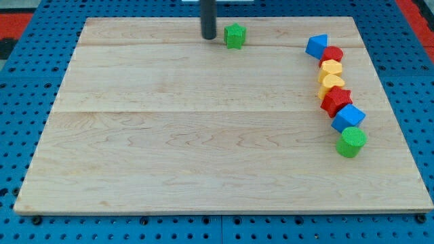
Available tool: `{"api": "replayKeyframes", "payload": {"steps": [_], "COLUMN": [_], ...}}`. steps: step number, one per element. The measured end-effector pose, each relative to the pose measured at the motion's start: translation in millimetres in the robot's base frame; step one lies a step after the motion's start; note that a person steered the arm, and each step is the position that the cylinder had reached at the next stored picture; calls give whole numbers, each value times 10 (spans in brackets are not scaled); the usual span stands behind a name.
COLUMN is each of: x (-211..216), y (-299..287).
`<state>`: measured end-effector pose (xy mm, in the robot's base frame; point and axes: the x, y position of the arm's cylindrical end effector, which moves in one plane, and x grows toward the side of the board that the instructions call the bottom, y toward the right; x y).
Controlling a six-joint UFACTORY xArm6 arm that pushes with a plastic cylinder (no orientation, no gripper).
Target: Push the green star to the top of the blue triangle
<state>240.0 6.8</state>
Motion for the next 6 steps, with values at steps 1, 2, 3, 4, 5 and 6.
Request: {"api": "replayKeyframes", "payload": {"steps": [1, 2, 3, 4, 5, 6], "x": [-12, -12, 57, 334, 397, 199], "y": [894, 995, 514, 472, 775, 1101]}}
